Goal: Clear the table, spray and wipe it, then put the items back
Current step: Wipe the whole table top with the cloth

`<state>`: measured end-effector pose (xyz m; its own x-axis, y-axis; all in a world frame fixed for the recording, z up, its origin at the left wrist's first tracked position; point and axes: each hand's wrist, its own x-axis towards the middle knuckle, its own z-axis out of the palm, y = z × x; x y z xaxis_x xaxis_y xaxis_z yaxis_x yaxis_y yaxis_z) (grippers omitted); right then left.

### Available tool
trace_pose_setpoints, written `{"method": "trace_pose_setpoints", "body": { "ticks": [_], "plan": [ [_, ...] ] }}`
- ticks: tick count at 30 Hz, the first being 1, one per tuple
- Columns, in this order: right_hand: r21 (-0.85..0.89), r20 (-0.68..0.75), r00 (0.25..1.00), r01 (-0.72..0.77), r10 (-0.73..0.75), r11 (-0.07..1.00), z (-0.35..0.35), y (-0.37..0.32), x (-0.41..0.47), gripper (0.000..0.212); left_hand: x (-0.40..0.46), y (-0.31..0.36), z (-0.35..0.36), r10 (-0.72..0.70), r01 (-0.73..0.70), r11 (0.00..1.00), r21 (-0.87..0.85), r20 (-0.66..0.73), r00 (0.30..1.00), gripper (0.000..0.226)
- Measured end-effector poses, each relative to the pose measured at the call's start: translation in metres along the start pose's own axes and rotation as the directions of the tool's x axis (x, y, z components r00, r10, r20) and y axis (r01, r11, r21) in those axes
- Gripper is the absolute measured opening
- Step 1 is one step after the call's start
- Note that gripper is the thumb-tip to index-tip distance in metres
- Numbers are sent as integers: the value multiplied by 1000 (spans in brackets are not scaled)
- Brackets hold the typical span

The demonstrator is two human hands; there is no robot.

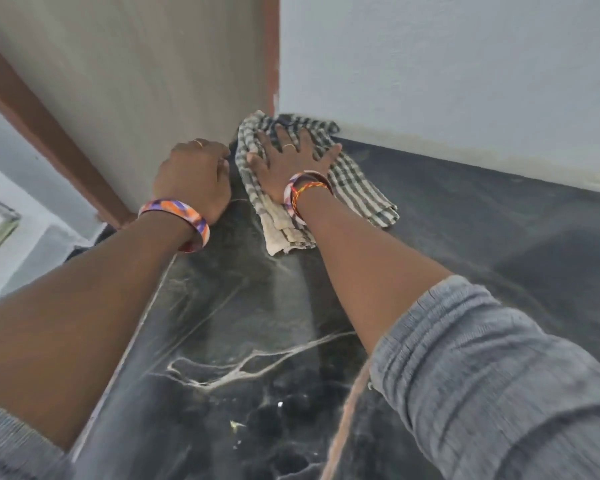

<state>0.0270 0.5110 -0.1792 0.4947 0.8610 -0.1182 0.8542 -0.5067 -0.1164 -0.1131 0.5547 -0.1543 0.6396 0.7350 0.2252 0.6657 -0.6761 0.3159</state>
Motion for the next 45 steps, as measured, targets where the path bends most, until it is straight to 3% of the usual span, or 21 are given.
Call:
{"method": "trace_pose_setpoints", "body": {
  "ticks": [3, 8, 11, 15, 17, 19, 21, 23, 25, 27, 29, 31, 33, 35, 38, 42, 45],
  "plan": [
    [-28, 43, 994, 101, -100, 994, -3, -18, 7, 52, -9, -26, -8, -22, 23, 1000, -9, 13, 1000, 47],
    [-119, 96, 941, 334, -324, 935, 1, -30, -31, 49, -27, -36, -14, -61, 62, 998, -28, 20, 998, 37],
    [-157, 95, 932, 362, -350, 919, 9, -35, -67, 50, -41, -28, -18, -53, 53, 999, -6, 60, 997, 36],
    [-154, -8, 984, 176, -180, 972, 15, -11, -117, 51, -66, 7, -19, 33, -34, 999, 8, 109, 993, 33],
    [-130, -39, 999, -10, 5, 991, 15, 16, -141, 53, -77, 27, -16, 106, -105, 994, -21, 118, 987, 32],
    [-81, -51, 966, -258, 255, 963, 13, 55, -168, 55, -88, 50, -13, 168, -161, 985, -61, 140, 976, 31],
    [-7, -39, 855, -517, 516, 856, 12, 97, -197, 57, -97, 71, -10, 206, -191, 977, -98, 173, 963, 31],
    [84, -8, 669, -740, 744, 667, 11, 136, -235, 58, -105, 92, -7, 261, -241, 963, -117, 193, 946, 32],
    [163, 36, 459, -879, 888, 448, 11, 163, -276, 59, -113, 109, -6, 321, -297, 945, -136, 219, 921, 33],
    [214, 69, 298, -936, 952, 278, 12, 177, -310, 60, -121, 120, -5, 359, -331, 931, -155, 230, 904, 34],
    [242, 91, 203, -954, 975, 176, 15, 176, -332, 61, -129, 127, -7, 373, -342, 926, -163, 239, 896, 35],
    [252, 98, 170, -957, 981, 141, 19, 164, -342, 61, -137, 127, -8, 377, -344, 924, -166, 248, 893, 35],
    [263, 98, 183, -953, 978, 152, 22, 148, -344, 61, -140, 122, -9, 374, -338, 925, -174, 248, 894, 35],
    [230, 73, 249, -946, 966, 226, 27, 127, -340, 62, -142, 109, -12, 355, -317, 930, -184, 242, 903, 34],
    [161, 22, 477, -869, 879, 468, 31, 90, -327, 62, -143, 78, -20, 300, -263, 946, -189, 202, 932, 33],
    [105, -29, 788, -609, 615, 786, 32, 33, -293, 59, -145, 34, -32, 191, -164, 970, -182, 139, 972, 32],
    [66, -22, 937, -347, 349, 936, 35, -19, -262, 57, -153, -8, -44, 59, -43, 989, -142, 110, 992, 32]
  ]
}}
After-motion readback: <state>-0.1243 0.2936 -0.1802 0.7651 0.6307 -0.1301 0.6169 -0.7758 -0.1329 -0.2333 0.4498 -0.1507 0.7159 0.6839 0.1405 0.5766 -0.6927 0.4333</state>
